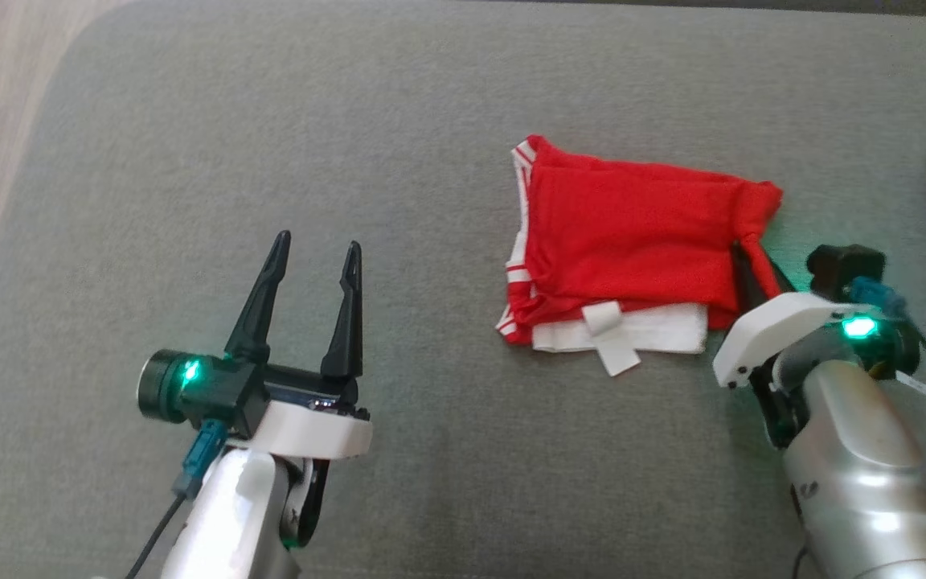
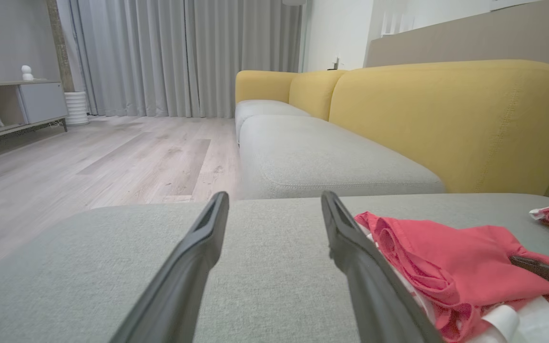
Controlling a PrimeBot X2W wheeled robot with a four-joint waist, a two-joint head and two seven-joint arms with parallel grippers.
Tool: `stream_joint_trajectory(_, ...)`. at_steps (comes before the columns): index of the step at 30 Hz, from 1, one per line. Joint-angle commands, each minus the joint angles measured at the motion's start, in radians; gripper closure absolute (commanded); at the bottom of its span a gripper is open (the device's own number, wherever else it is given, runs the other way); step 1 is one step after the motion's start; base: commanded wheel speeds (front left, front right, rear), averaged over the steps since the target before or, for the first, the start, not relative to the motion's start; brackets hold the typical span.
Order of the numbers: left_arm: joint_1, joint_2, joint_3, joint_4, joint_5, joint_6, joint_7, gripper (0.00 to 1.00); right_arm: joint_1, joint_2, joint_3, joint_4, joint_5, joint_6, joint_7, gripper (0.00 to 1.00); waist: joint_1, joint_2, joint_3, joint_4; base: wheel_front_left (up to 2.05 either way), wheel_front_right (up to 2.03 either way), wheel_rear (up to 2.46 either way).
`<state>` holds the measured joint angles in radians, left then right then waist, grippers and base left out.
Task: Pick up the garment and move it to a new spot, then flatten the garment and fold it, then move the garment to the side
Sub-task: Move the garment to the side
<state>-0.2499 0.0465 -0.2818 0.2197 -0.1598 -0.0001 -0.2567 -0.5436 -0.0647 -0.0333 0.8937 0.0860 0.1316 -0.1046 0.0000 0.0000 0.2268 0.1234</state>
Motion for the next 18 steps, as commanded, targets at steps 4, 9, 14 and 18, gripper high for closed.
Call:
stream_joint_trajectory(4,-0.024,0.004,0.039,-0.025,0.007,-0.006,-0.005,0.0,-0.022,0.014,0.069,-0.028,-0.063,-0.001,-0.057,1.0,0.0,0.0,-0.043,-0.06,0.0,0.0,0.0)
stream_joint_trajectory(9,-0.012,0.004,0.043,-0.029,0.012,-0.012,-0.005,0.0,-0.027,0.01,0.106,-0.09,-0.168,-0.001,-0.063,1.0,0.0,0.0,-0.064,-0.127,0.0,0.0,0.0)
stream_joint_trajectory(14,-0.017,0.004,0.064,-0.038,0.016,-0.01,-0.005,0.0,-0.039,-0.031,0.16,-0.168,-0.228,-0.001,-0.033,1.0,0.0,0.0,-0.052,-0.184,0.0,0.0,0.0)
stream_joint_trajectory(18,-0.04,0.004,0.065,-0.047,0.028,-0.022,-0.005,0.0,-0.064,-0.126,0.207,-0.258,-0.245,-0.001,0.017,1.0,0.0,0.0,-0.011,-0.229,0.0,0.0,0.0)
